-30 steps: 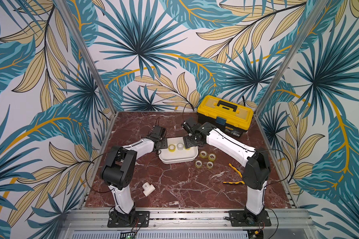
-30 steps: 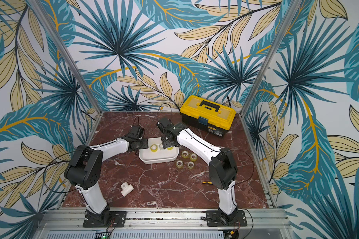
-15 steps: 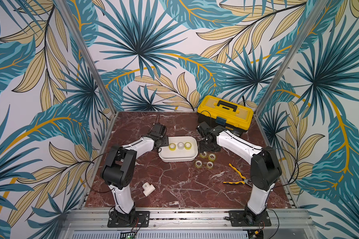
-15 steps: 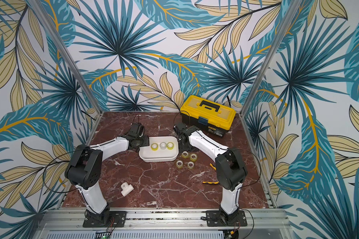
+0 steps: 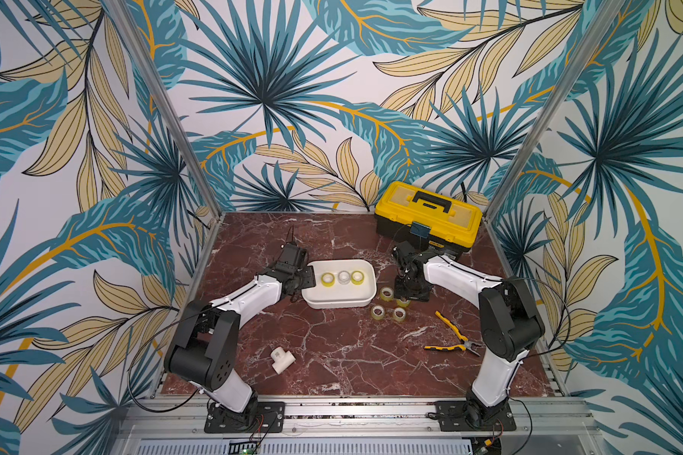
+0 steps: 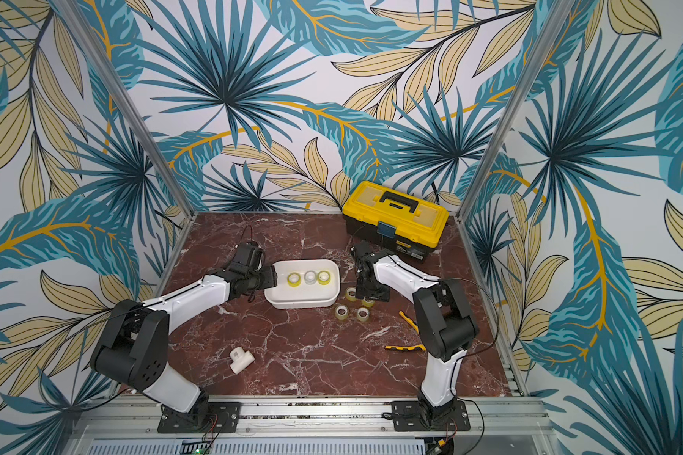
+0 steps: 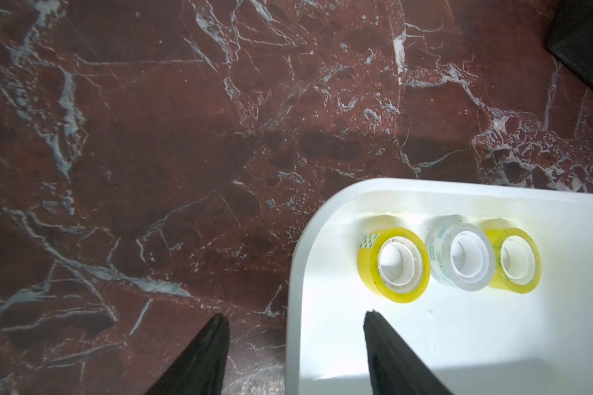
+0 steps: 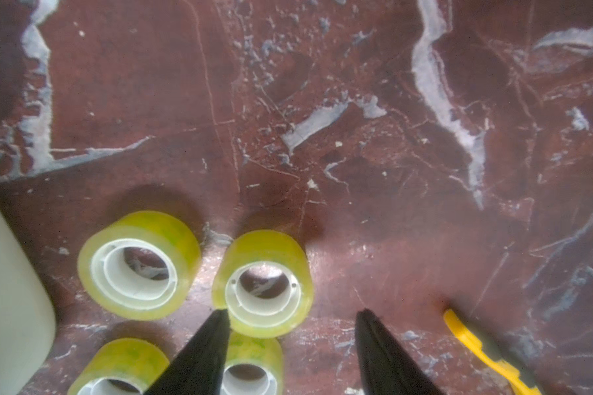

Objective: Put the transparent tape into the storage box
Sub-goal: Pick up the tape at the center of the board.

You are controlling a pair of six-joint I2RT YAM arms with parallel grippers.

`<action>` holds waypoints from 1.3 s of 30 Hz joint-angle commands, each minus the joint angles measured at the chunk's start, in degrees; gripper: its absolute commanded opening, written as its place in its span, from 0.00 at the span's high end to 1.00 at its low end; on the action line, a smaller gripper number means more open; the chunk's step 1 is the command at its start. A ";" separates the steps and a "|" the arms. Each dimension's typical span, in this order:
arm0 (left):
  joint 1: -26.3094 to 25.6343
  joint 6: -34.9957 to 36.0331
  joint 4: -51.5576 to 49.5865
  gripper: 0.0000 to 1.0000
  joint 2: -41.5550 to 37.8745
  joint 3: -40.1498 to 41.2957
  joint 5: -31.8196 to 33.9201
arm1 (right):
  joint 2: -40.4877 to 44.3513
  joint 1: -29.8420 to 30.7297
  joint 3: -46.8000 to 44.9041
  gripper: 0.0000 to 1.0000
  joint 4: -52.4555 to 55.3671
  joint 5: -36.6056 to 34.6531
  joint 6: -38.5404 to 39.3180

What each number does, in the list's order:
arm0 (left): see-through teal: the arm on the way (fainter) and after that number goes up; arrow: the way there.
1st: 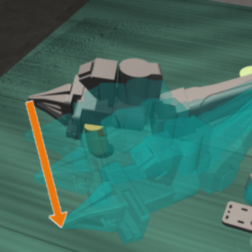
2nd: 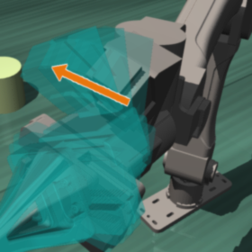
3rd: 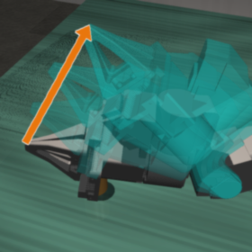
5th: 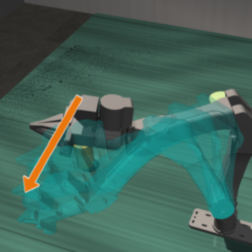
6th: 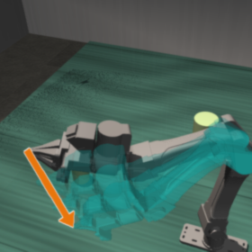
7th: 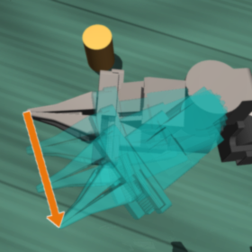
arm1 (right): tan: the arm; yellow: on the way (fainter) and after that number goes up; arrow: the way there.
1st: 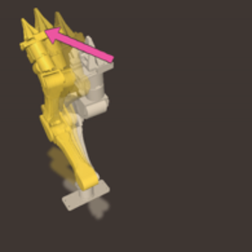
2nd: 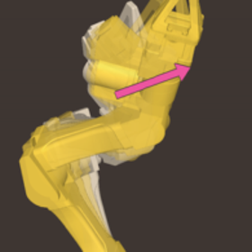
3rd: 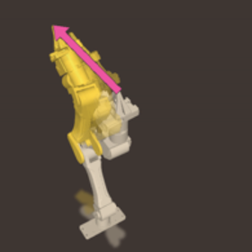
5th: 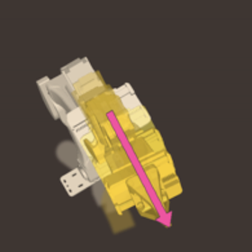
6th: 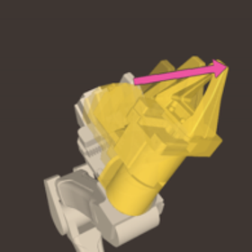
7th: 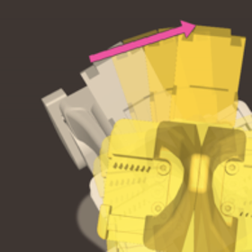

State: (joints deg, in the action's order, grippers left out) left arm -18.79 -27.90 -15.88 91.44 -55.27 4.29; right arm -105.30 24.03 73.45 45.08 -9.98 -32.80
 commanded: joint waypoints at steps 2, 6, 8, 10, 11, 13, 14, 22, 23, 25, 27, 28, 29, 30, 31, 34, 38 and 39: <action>-0.63 -0.89 0.17 0.33 -1.48 1.31 -0.27 | 1.81 -0.81 -2.39 0.39 -1.89 0.36 -1.48; -0.99 -1.02 0.15 0.33 -1.12 0.95 -0.43 | 1.45 -1.88 -3.64 0.39 -3.40 0.46 -1.38; -1.11 -0.97 0.15 0.33 -1.00 0.82 -0.43 | 0.81 -2.13 -3.75 0.40 -3.73 0.74 -1.31; -1.12 -1.05 0.17 0.33 -0.91 0.69 -0.28 | 0.28 -2.19 -4.06 0.40 -4.31 1.00 -1.34; -1.19 -1.08 0.15 0.33 -0.82 0.73 -0.28 | 0.03 -2.15 -4.28 0.42 -4.74 1.01 -1.39; -1.24 -1.10 0.15 0.33 -0.73 0.77 -0.10 | -0.42 -2.15 -4.78 0.49 -5.49 1.18 -1.73; -1.17 -1.19 0.15 0.33 -0.65 0.86 0.03 | -0.75 -2.28 -5.02 0.51 -5.93 1.40 -1.88; -1.20 -1.12 -1.56 0.33 -1.48 1.04 0.45 | -1.90 -2.26 -7.57 0.73 -8.86 2.59 -3.19; -1.19 -1.02 -1.73 0.33 -1.65 1.04 0.50 | -1.84 -2.35 -7.70 0.80 -9.02 2.59 -3.32; -1.18 -0.92 -1.96 0.33 -1.92 1.06 0.69 | -1.56 -2.28 -7.62 0.91 -8.96 2.33 -3.24; -1.25 -0.88 -2.16 0.33 -2.14 1.04 0.82 | -0.95 -2.34 -7.45 1.00 -8.87 2.15 -3.09; -1.21 -0.84 -2.20 0.33 -2.27 1.05 0.83 | -0.43 -2.29 -7.27 1.00 -8.70 2.03 -2.99; -1.25 -0.84 -2.31 0.32 -2.40 1.09 0.75 | -0.01 -2.34 -6.95 1.00 -8.39 1.83 -2.81; -1.25 -0.76 -2.40 0.32 -2.61 1.04 0.72 | 0.34 -2.33 -6.48 1.00 -7.82 1.55 -2.66; -1.25 -0.71 -2.49 0.32 -2.88 1.04 0.71 | 0.68 -2.33 -5.87 1.00 -7.06 1.25 -2.41; -1.25 -0.49 -2.67 0.32 -4.10 1.04 1.00 | 2.12 -2.24 -3.44 1.00 -4.33 -0.21 -1.34; -1.17 -0.31 -2.97 0.30 -6.03 1.03 1.23 | 4.57 -2.13 2.60 1.00 1.05 -3.85 1.01; -1.24 -0.25 -3.08 0.30 -6.44 0.87 1.39 | 5.04 -2.01 4.15 1.00 1.81 -4.44 1.61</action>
State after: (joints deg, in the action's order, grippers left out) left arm -19.84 -28.80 -18.33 87.18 -55.27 4.54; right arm -104.16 21.85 73.69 42.44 -10.76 -33.54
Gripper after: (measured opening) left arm 0.702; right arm 0.134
